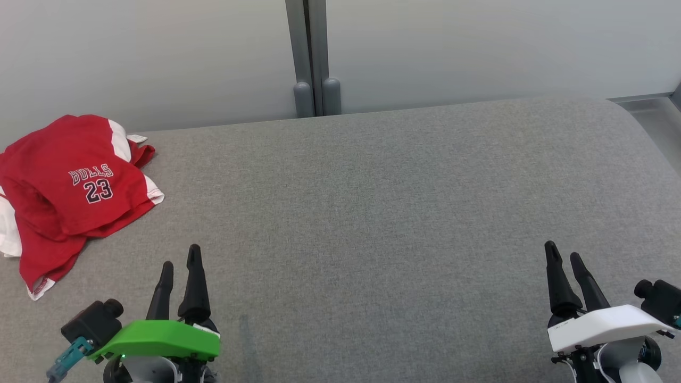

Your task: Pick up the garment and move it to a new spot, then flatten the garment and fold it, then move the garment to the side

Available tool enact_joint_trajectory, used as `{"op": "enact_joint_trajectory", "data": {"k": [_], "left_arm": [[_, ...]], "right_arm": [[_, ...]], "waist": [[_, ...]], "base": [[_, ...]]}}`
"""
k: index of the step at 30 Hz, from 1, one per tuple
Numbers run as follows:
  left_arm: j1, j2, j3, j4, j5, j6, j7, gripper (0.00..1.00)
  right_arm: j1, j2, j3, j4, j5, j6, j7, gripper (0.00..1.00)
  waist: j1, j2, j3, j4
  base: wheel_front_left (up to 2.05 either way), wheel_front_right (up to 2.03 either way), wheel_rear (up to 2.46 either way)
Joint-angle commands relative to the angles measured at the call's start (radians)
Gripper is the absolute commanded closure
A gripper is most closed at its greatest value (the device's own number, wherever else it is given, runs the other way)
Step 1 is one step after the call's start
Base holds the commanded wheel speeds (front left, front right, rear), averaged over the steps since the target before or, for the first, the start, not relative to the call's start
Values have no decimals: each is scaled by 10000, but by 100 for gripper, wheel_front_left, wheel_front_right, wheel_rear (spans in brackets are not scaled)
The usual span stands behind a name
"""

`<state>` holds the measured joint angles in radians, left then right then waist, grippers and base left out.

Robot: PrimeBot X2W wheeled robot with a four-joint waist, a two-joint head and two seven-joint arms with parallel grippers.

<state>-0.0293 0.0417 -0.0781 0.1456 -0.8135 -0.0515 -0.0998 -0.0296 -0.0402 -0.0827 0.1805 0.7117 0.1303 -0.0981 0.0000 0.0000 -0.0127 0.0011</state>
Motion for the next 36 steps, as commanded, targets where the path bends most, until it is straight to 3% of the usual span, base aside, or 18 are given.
{"op": "enact_joint_trajectory", "data": {"k": [1, 13, 36], "left_arm": [[54, 68, -56, -44, 381, 44, -109, 0], [251, 80, -327, 208, 1877, 94, -460, 0], [238, 99, -587, 755, 3749, 131, -1013, 0]], "right_arm": [[38, -68, 32, -92, -381, 3, -123, 0], [153, -82, 171, -64, -2024, 4, -464, 0], [228, -102, 255, 92, -4620, 4, -1031, 0]], "waist": [[0, 0, -7, 0], [0, 0, -56, -7], [0, 0, -24, 62]], "base": [[0, 0, 0], [0, 0, 0], [0, 0, 0]]}}
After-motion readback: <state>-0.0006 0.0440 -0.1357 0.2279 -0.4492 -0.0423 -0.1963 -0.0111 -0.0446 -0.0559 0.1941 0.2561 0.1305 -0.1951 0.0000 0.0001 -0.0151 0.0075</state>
